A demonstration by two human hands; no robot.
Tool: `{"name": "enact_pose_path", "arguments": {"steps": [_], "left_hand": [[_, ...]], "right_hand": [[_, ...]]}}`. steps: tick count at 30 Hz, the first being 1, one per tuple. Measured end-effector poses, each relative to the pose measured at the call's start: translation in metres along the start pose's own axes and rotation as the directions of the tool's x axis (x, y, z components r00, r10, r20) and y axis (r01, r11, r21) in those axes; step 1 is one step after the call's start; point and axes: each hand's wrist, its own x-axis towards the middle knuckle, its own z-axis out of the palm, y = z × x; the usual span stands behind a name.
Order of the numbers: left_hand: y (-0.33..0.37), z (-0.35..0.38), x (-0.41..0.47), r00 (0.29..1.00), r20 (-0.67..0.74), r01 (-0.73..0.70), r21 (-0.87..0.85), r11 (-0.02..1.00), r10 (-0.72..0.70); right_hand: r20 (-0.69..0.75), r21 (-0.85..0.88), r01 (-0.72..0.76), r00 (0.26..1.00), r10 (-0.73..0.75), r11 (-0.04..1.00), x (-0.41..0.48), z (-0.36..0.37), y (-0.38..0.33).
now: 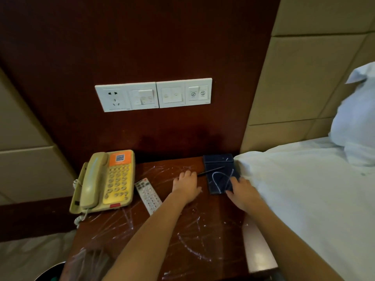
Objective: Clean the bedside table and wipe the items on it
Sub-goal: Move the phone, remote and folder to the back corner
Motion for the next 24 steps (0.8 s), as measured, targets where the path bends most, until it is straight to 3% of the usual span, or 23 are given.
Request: {"name": "enact_pose_path", "arguments": {"steps": [7,11,17,21,24], "left_hand": [[0.029,0.029,0.046,0.999,0.017,0.04,0.004,0.999,-0.04],[0.04,0.032,0.055,0.992,-0.103,0.075,-0.006,0.997,-0.075],[0.045,0.033,0.053,0.974,-0.037,0.206,-0.267,0.941,-0.224],[0.048,0.03,0.05,0.964,0.034,0.26,-0.336,0.905,-0.264],[0.044,0.028,0.049,0.961,0.054,0.272,-0.38,0.884,-0.272]], "right_hand": [[0.032,0.186,-0.08,0.997,0.076,0.979,0.025,0.01,0.014],[0.025,0.242,-0.131,0.991,0.129,0.961,0.035,0.008,0.006],[0.021,0.278,-0.255,0.965,0.26,0.926,0.036,0.005,0.0],[0.108,0.496,-0.419,0.899,0.425,0.76,0.04,0.005,0.004],[0.152,0.605,-0.438,0.883,0.444,0.665,0.046,0.013,0.016]]}}
